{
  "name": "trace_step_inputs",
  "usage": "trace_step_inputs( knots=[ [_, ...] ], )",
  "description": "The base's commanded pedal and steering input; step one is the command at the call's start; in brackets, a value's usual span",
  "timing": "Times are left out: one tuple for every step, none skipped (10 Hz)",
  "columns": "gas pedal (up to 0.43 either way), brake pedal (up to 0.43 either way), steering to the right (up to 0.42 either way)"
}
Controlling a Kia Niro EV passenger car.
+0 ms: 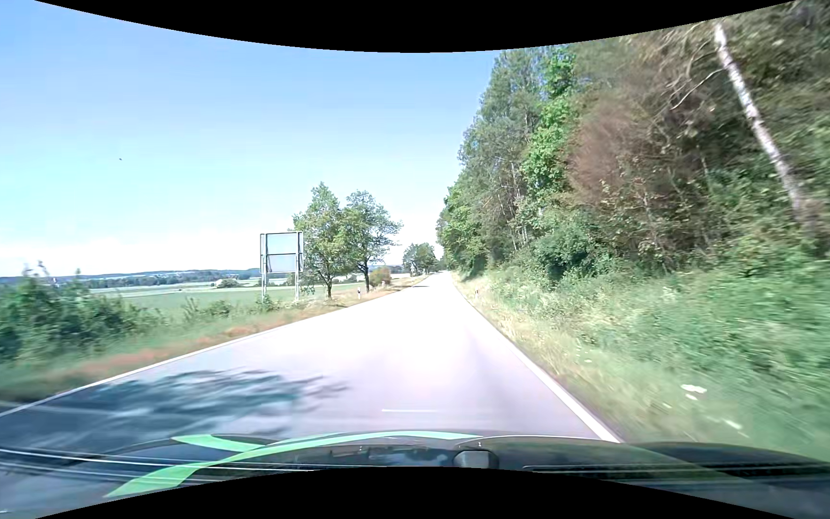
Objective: Follow the waypoints while adhering to traffic rules and regulations
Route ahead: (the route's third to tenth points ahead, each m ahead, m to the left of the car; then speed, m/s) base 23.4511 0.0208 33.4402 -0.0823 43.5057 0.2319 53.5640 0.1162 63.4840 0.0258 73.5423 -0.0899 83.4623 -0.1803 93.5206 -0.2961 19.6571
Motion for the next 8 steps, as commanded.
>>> trace_step_inputs(
  knots=[
    [0.197, 0.0, 0.005],
    [0.197, 0.0, 0.005],
    [0.209, 0.0, 0.003],
    [0.22, 0.0, 0.003],
    [0.228, 0.0, 0.003],
    [0.24, 0.0, 0.002],
    [0.248, 0.0, 0.001],
    [0.26, 0.0, 0.002]
  ],
)
